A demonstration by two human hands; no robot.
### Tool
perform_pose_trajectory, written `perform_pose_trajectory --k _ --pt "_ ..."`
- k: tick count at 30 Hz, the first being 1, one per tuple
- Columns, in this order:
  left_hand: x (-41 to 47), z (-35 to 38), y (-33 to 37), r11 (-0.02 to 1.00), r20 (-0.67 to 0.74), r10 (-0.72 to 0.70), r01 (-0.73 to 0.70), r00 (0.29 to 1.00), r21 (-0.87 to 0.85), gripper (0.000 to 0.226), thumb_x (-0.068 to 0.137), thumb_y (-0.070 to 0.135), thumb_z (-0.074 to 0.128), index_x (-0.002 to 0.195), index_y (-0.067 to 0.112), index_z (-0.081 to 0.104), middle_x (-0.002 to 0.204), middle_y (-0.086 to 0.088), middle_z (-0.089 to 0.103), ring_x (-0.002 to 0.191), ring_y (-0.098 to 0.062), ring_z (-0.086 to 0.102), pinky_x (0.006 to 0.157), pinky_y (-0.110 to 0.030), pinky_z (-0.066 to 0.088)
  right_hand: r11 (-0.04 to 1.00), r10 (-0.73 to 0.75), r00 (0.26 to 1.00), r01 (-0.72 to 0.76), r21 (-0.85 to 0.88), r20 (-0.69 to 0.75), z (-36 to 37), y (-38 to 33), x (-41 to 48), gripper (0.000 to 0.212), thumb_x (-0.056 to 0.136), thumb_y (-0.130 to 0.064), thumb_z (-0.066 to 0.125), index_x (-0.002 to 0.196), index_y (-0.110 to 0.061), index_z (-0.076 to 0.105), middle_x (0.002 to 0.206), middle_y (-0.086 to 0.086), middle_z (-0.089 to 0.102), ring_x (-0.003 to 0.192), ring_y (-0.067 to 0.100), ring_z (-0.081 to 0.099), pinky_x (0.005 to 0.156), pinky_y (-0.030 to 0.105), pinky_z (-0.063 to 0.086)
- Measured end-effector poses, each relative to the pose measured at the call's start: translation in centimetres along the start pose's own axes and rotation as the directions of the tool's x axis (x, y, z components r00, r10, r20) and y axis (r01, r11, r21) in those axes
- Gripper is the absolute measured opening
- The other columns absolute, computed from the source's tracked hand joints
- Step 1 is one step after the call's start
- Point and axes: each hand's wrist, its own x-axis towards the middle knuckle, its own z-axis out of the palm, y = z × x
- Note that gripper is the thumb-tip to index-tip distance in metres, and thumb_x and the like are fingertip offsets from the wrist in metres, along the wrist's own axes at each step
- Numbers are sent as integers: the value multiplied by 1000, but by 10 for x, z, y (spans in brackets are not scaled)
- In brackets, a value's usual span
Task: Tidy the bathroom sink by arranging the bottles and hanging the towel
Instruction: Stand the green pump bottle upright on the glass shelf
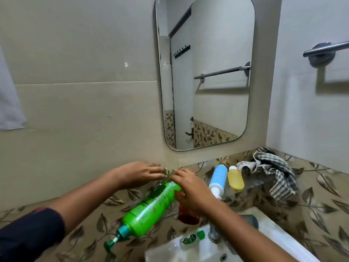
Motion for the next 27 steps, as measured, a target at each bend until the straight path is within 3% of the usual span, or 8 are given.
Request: perform_pose_trajectory --k 2,6,9,11,13,19,23,27 --pt "-14 3 3 1000 57 -7 9 998 -23 38 79 11 62 116 17 67 119 -6 68 96 -19 70 66 -26 59 999 2 999 -1 -41 40 15 -9 -4 45 78 -11 51 123 -13 53 124 9 54 119 27 42 97 39 42" --pt "-34 19 17 993 100 11 1 995 -119 57 72 19 79 126 16 61 132 -6 59 115 -20 61 79 -25 57 987 -52 997 61 -151 61 45 -18 -17 48 75 -8 51 123 -11 50 123 13 54 117 30 46 95 39 46" --pt "-39 22 23 978 43 49 -39 998 -207 36 93 17 53 129 13 56 135 -8 56 120 -21 57 80 -28 57 965 -135 990 122 -234 -40 55 -23 -26 58 50 -33 72 106 -21 63 97 -1 68 88 17 65 75 22 57" --pt "-41 23 27 967 15 63 -58 998 -249 42 102 20 26 126 7 59 134 -10 57 120 -23 57 81 -30 57 966 -136 990 122 -226 -47 60 -30 -30 66 38 -48 73 100 -26 64 92 -8 69 80 9 66 69 16 54" --pt "-42 25 30 961 -23 68 -72 997 -267 48 102 22 23 121 3 62 133 -11 57 120 -24 57 84 -31 56 965 -121 991 105 -239 -53 65 -33 -30 66 37 -53 73 99 -28 66 90 -9 69 77 8 66 67 15 53" --pt "-43 28 38 947 -51 25 -39 998 -318 45 101 23 28 118 0 64 133 -11 57 125 -22 52 96 -27 50 943 -116 979 56 -329 -167 77 -38 -25 41 50 -34 80 89 -23 72 81 -2 72 70 14 69 68 22 57" --pt "-48 26 42 938 -81 4 -32 997 -346 43 101 19 28 123 -2 59 135 -13 54 128 -23 48 101 -30 47 936 -143 969 66 -346 -201 77 -37 -30 44 52 -32 79 94 -23 71 88 -1 74 78 15 71 72 24 57" --pt "-53 18 43 872 -96 -168 103 981 -478 48 102 28 31 120 -7 59 132 -15 55 122 -21 55 103 -25 44 963 -145 949 71 -259 -279 64 -36 -28 44 55 -24 76 98 -15 70 90 3 73 77 16 70 66 22 56"
